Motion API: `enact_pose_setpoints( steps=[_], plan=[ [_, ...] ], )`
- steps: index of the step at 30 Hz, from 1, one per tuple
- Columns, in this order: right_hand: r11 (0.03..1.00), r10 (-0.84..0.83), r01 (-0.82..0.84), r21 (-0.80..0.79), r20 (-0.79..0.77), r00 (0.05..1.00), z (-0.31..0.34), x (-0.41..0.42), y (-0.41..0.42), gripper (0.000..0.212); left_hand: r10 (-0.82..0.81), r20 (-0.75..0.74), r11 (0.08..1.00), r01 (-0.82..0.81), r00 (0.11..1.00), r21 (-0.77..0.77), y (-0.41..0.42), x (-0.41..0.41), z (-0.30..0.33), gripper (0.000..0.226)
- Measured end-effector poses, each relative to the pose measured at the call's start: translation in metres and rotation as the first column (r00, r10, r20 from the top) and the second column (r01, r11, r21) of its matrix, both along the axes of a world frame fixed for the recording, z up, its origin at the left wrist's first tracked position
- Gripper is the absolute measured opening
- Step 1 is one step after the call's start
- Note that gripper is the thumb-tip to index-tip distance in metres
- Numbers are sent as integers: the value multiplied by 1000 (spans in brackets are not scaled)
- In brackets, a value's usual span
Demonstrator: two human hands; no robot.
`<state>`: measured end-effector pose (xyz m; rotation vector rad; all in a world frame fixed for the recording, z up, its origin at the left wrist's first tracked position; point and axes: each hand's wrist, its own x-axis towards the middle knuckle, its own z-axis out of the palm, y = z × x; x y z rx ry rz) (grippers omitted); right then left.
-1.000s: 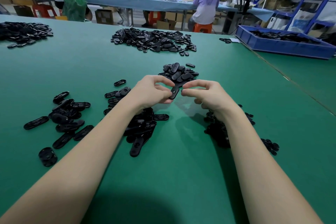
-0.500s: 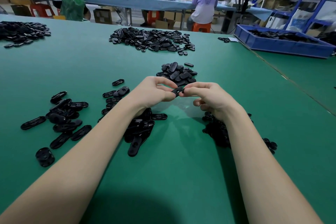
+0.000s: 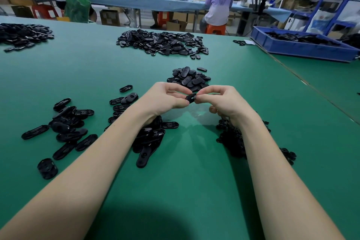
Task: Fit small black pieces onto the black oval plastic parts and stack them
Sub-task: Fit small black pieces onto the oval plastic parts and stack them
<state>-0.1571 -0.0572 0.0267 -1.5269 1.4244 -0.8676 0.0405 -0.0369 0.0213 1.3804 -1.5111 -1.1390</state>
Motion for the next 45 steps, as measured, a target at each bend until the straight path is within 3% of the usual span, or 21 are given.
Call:
enact_pose_setpoints(
  steps=[13, 22, 28, 31, 39, 45],
  plan=[
    [999, 45, -46, -17, -40, 998, 0, 3, 2, 7, 12, 65, 998, -8, 998, -56, 2, -3, 1, 24],
    [1000, 15, -15, -10, -2, 1000, -3, 5, 4, 7, 30, 6, 999, -30, 1000, -44, 1, -4, -2, 22],
    [998, -53, 53, 20, 44, 998, -2, 6, 3, 6, 32, -90, 999, -35, 995, -28, 0, -5, -3, 23],
    [995, -76, 71, 77, 68, 995, -1, 4, 2, 18, 26, -102, 999, -28, 994, -18, 1, -5, -2, 22],
    [981, 5, -41, 192, 182, 983, -4, -1, 2, 18, -3, -290, 997, 25, 957, 72, 5, -8, 4, 21],
    [994, 57, -65, 90, 94, 994, -3, 4, 2, 11, 62, -138, 998, -61, 988, 11, 3, -10, -1, 18]
  ],
)
